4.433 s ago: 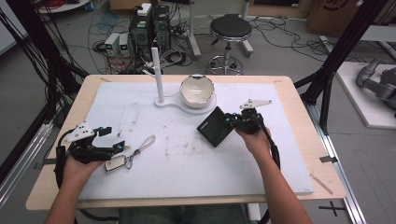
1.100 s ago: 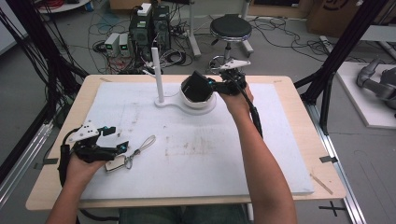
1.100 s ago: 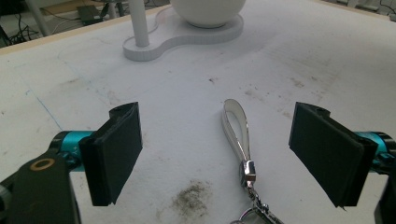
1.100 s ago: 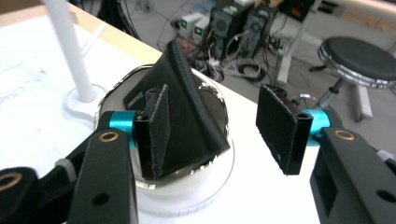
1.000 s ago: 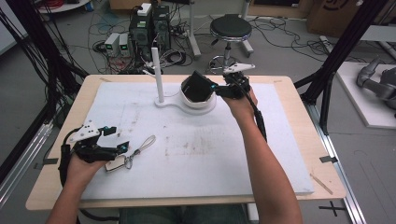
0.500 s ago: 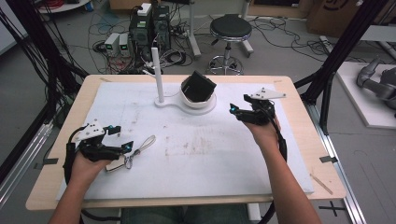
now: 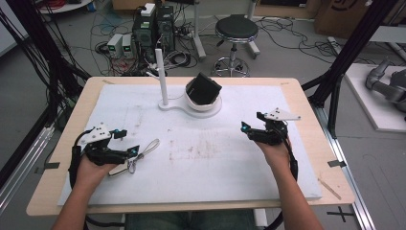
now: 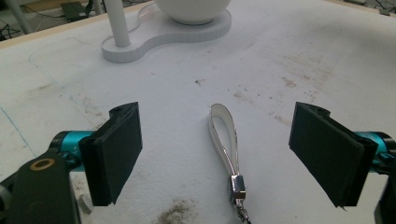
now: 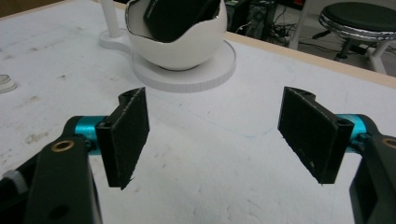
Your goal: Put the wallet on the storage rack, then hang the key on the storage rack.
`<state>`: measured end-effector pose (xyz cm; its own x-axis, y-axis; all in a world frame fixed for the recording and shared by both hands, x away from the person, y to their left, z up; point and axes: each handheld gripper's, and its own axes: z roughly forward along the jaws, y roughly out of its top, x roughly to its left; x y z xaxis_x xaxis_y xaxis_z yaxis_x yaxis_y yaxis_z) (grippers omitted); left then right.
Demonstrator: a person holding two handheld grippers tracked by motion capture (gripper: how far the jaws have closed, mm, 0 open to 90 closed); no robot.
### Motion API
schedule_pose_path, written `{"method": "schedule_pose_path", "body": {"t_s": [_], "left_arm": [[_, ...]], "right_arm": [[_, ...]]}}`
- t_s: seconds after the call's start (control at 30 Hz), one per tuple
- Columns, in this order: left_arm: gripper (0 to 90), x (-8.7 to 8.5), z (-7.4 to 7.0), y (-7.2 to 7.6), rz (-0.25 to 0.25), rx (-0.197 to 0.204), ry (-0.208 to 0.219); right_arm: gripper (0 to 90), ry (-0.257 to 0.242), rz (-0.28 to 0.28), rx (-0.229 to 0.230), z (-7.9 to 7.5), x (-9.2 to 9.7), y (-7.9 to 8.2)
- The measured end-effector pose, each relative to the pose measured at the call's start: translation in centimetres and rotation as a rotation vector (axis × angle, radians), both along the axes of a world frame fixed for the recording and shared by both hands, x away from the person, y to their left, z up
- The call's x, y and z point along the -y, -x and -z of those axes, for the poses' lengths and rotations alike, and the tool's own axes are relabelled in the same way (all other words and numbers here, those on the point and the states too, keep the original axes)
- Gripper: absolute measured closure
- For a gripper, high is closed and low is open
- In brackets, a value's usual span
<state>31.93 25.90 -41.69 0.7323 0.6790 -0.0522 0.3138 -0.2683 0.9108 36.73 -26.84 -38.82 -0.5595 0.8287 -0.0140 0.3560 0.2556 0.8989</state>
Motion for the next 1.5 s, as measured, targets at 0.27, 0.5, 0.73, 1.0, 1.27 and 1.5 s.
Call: {"method": "schedule_pose_path", "body": {"t_s": [0.27,0.5,0.73,1.0,1.27,1.5], "left_arm": [[17.3,0.4,0.0,0.1,0.015,0.005,-0.007],[17.3,0.5,0.0,-0.1,0.013,0.006,-0.01],[17.3,0.6,-0.1,-0.5,0.004,0.006,-0.003],[17.3,0.9,0.2,-0.3,0.014,-0.007,-0.013],[17.3,1.0,0.2,0.0,0.002,-0.023,-0.019],[17.3,1.3,1.0,-0.4,0.021,-0.057,-0.056]], "right_arm": [[19.9,-0.03,0.045,-0.011,1.0,1.4,0.5],[19.9,-0.024,0.056,-0.017,1.3,1.5,0.1],[19.9,0.001,0.043,-0.029,1.5,1.4,0.2],[19.9,-0.005,0.049,-0.011,1.5,1.5,0.1],[19.9,-0.02,0.04,-0.021,1.8,1.4,-0.4],[19.9,-0.011,0.04,-0.034,1.8,1.3,-0.4]]}}
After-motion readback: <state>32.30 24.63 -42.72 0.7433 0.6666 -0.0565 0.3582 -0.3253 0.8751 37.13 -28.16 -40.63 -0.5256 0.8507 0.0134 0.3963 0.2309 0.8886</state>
